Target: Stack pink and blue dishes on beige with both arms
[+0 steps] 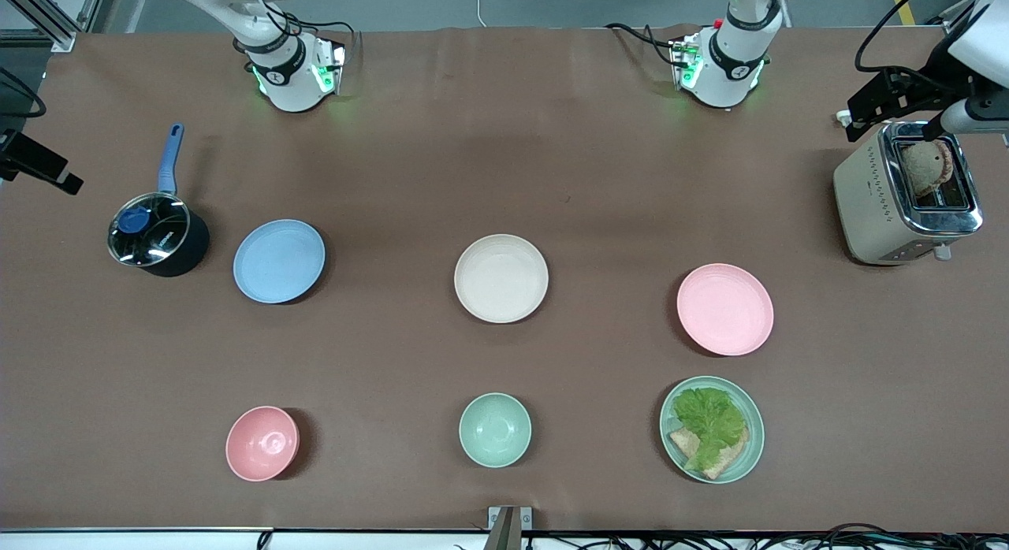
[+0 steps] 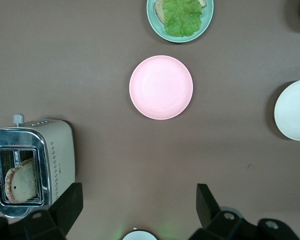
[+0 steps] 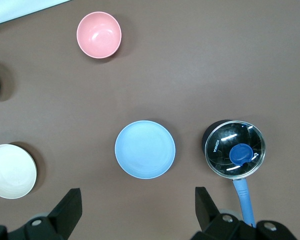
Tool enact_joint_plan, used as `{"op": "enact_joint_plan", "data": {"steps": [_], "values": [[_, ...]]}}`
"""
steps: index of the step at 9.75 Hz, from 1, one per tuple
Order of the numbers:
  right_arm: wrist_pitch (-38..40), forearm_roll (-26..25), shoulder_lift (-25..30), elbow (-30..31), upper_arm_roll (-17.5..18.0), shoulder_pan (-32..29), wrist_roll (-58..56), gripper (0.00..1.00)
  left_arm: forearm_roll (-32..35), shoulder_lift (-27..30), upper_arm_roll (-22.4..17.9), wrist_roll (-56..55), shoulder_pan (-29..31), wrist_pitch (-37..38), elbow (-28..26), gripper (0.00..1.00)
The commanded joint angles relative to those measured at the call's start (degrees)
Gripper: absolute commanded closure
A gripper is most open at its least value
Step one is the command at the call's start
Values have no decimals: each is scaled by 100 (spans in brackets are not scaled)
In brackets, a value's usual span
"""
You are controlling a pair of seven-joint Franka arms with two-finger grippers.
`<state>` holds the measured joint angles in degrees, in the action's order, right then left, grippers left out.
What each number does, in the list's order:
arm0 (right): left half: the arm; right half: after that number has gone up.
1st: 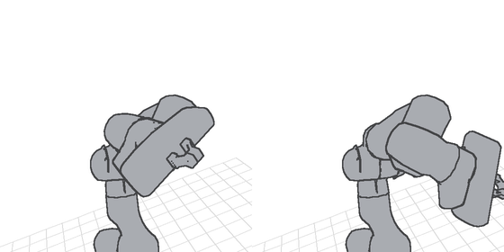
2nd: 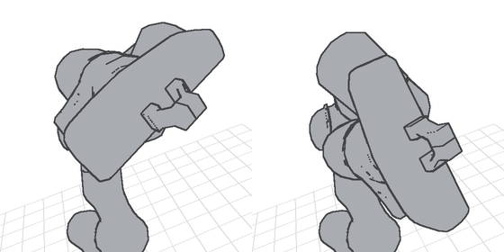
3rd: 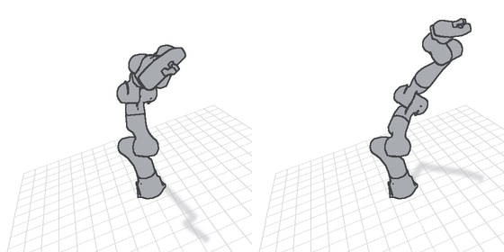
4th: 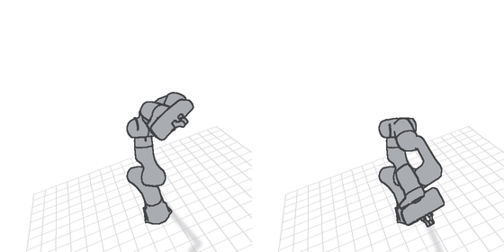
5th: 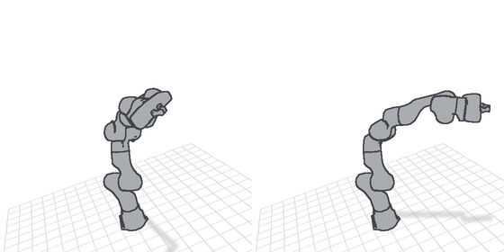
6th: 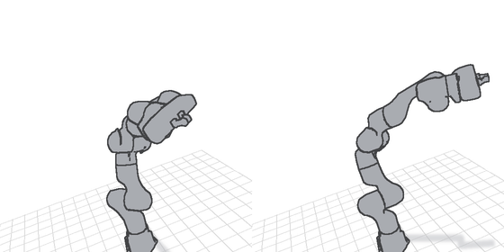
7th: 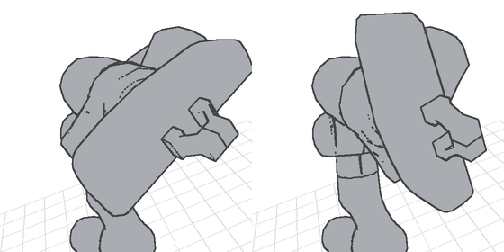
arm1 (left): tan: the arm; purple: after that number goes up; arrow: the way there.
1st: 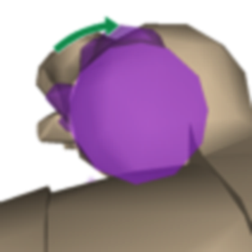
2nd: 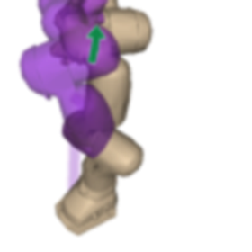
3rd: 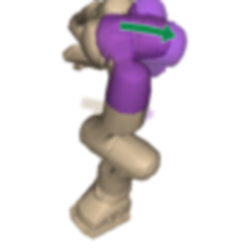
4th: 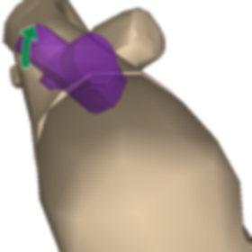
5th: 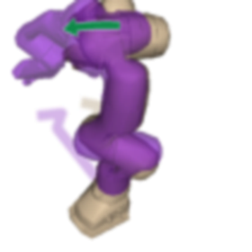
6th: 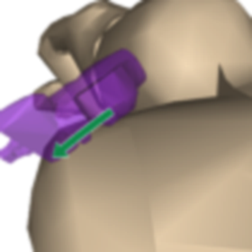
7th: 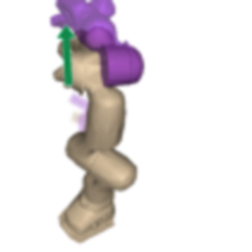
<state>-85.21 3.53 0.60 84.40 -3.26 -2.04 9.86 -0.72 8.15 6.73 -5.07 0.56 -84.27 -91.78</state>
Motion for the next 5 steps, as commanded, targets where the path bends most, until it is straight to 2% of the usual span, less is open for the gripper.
{"op": "enact_joint_plan", "data": {"steps": [1,3,5], "values": [[136,-106,63,7,71,10,60,0,80,-295,-5,58,23,113,116,0],[198,-107,55,-2,71,2,52,0,116,-751,-31,146,84,-79,222,0],[250,-272,55,15,71,11,-306,0,37,-1279,-40,696,628,-980,-276,0]]}}
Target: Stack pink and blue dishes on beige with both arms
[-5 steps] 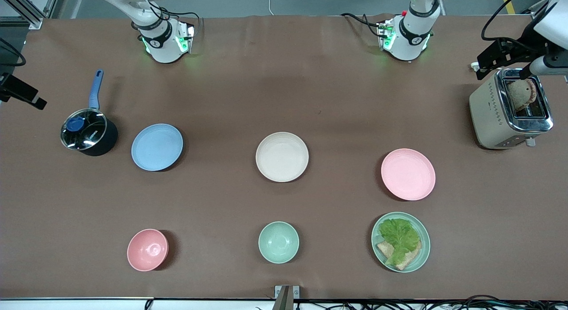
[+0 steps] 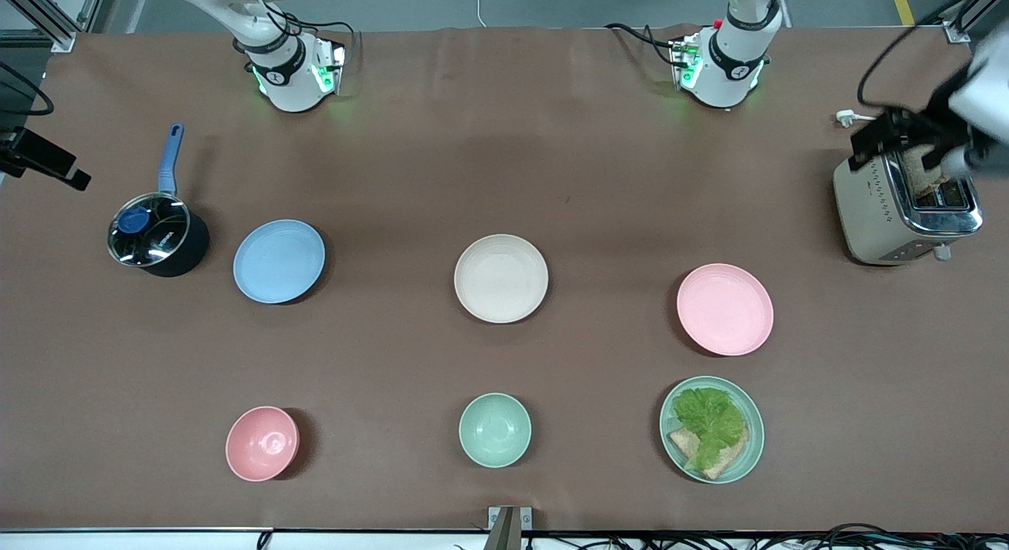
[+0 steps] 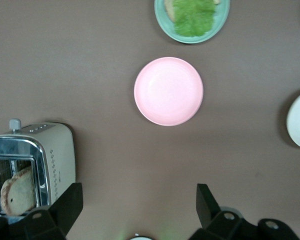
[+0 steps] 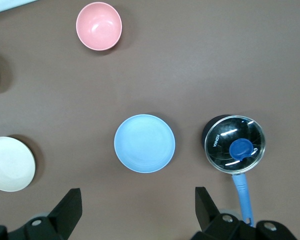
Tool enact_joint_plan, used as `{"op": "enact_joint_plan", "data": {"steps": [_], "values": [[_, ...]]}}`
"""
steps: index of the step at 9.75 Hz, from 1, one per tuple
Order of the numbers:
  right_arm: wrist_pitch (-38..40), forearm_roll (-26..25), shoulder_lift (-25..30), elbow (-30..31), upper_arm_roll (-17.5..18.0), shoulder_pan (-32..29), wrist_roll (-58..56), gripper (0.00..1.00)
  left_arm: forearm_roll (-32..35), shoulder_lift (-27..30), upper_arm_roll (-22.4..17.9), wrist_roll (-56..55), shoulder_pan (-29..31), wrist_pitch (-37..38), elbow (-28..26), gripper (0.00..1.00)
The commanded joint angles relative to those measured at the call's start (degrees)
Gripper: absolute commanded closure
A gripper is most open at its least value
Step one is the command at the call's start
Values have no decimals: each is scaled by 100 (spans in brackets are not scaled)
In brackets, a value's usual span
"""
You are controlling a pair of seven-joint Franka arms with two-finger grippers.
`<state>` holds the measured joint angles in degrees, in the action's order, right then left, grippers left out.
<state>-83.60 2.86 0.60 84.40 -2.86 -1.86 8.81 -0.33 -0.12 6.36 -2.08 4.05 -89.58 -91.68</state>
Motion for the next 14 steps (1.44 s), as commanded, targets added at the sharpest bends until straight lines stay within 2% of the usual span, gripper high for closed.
{"op": "enact_joint_plan", "data": {"steps": [1,4,6,8,11,12,14], "values": [[177,-233,54,24,40,-16,-247,0,-2,-541,-3,689,490,-1238,-855,0],[73,-207,-182,321,40,-42,-257,0,-11,-1215,5,1140,711,-4067,-2386,0],[-985,-162,-489,1153,31,-8,-422,0,-19,-1892,49,1210,729,-5249,-2731,0],[-2015,-154,-832,1963,31,-68,-1000,0,-290,-2499,128,1219,738,-5744,-2733,10],[-3499,-49,-1464,2790,31,-235,-1923,0,-397,-2896,338,1219,755,-5930,-2706,41],[-3966,274,-1588,3036,14,-314,-2318,0,-406,-2967,374,1219,747,-6035,-2724,55],[-4259,741,-2009,3100,-47,-568,-3352,0,-406,-2994,383,1280,738,-6036,-2724,89]]}}
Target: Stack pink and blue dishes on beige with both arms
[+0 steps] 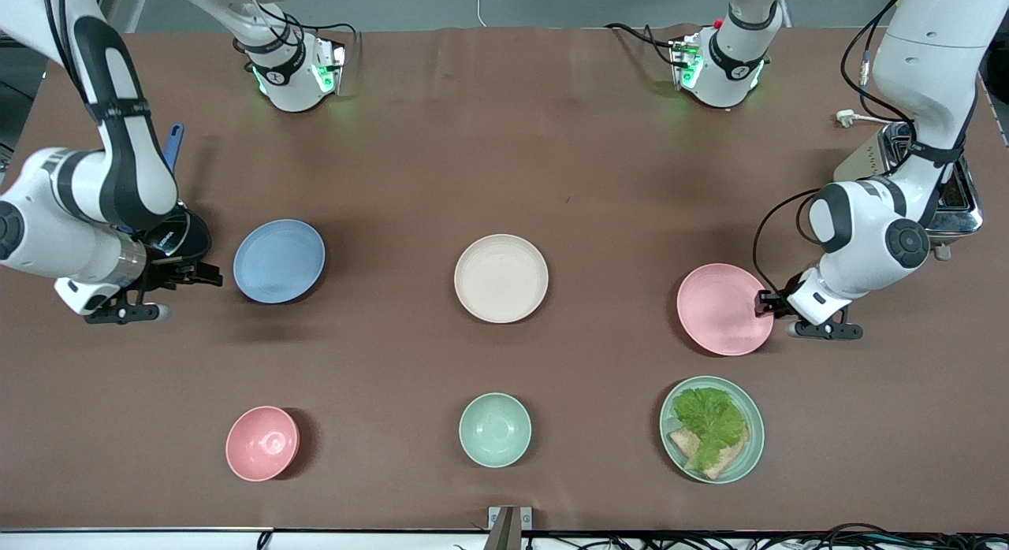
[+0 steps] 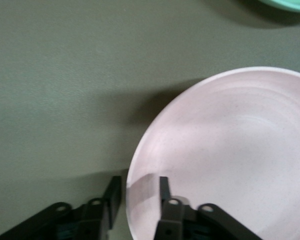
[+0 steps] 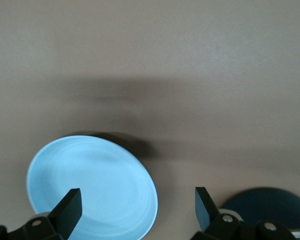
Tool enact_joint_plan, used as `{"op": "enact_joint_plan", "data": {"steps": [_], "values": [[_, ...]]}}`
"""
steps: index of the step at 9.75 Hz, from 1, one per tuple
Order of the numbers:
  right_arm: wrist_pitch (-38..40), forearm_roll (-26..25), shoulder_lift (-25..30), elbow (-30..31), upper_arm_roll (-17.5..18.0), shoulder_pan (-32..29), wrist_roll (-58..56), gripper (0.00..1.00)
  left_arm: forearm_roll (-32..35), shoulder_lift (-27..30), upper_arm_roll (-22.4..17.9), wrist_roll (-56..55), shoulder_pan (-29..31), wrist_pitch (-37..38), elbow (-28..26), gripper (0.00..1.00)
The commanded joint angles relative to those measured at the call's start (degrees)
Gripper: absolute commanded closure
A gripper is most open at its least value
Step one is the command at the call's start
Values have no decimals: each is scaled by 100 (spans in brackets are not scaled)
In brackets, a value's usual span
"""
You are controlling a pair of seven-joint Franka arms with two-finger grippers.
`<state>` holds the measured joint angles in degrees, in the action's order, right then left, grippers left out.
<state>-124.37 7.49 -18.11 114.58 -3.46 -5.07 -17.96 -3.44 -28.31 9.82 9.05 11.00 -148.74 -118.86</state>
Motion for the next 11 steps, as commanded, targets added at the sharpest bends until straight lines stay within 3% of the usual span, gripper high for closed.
{"op": "enact_joint_plan", "data": {"steps": [1,2,5,7,8,10,11], "values": [[-280,793,-297,169,-32,-319,-1317,0,-96,-114,46,176,34,-94,-5,100],[-289,1311,-421,187,-154,-319,-1915,0,-96,69,99,176,-1,-59,-14,100],[-446,2307,-580,599,-226,-241,-2554,4,-96,904,983,-663,-19,869,-14,100],[-912,2414,-589,907,-226,-240,-2974,19,-96,1021,2002,-2067,-37,952,-40,100],[-922,2554,-641,934,-226,-232,-3072,27,-61,959,2311,-2744,-254,857,-23,100],[-896,2713,-694,943,-226,-161,-3099,48,158,793,2305,-4281,-1306,690,30,100],[-870,2714,-694,943,-226,-179,-3099,58,446,531,2314,-4837,-1520,306,30,100]]}}
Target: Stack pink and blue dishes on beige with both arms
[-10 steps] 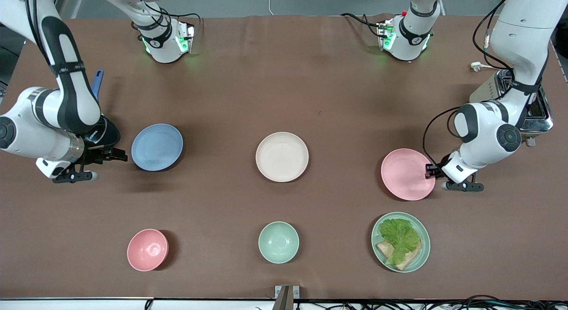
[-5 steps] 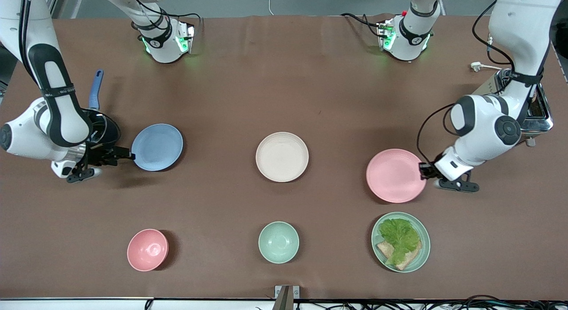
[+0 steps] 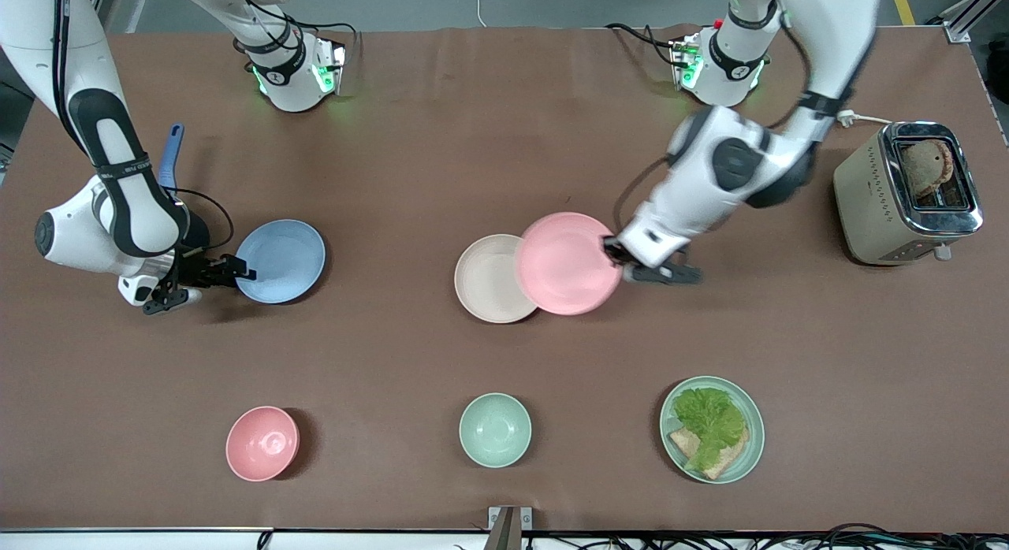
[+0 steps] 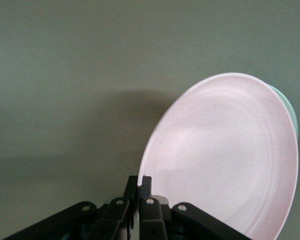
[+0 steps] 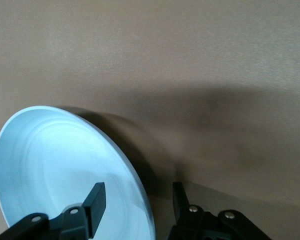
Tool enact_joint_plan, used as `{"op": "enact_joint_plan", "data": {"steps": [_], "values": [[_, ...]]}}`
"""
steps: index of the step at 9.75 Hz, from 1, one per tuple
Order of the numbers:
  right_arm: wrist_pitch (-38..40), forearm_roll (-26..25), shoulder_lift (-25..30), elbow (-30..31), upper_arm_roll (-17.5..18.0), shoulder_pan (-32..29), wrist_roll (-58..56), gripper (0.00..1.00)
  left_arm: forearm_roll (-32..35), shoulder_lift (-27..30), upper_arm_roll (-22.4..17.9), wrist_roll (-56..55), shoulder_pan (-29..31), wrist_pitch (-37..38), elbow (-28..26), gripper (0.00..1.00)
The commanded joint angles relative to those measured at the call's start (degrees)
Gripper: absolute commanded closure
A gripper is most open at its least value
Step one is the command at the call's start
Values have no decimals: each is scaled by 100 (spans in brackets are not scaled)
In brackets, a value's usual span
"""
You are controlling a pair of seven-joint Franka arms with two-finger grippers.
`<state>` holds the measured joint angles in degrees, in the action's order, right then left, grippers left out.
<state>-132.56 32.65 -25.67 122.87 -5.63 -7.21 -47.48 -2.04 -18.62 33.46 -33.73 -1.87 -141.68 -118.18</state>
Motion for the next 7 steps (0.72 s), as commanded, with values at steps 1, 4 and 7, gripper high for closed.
{"op": "enact_joint_plan", "data": {"steps": [1,4,7], "values": [[-34,198,53,114,-8,26,-130,71,614,-728,-50,-973,-409,-718,-29,100],[220,207,97,71,-17,-9,-69,100,1196,-1230,-50,-1407,-498,-774,181,100],[1761,128,343,-821,-420,52,474,100,1337,-1661,-111,-1505,-665,-809,637,98]]}}
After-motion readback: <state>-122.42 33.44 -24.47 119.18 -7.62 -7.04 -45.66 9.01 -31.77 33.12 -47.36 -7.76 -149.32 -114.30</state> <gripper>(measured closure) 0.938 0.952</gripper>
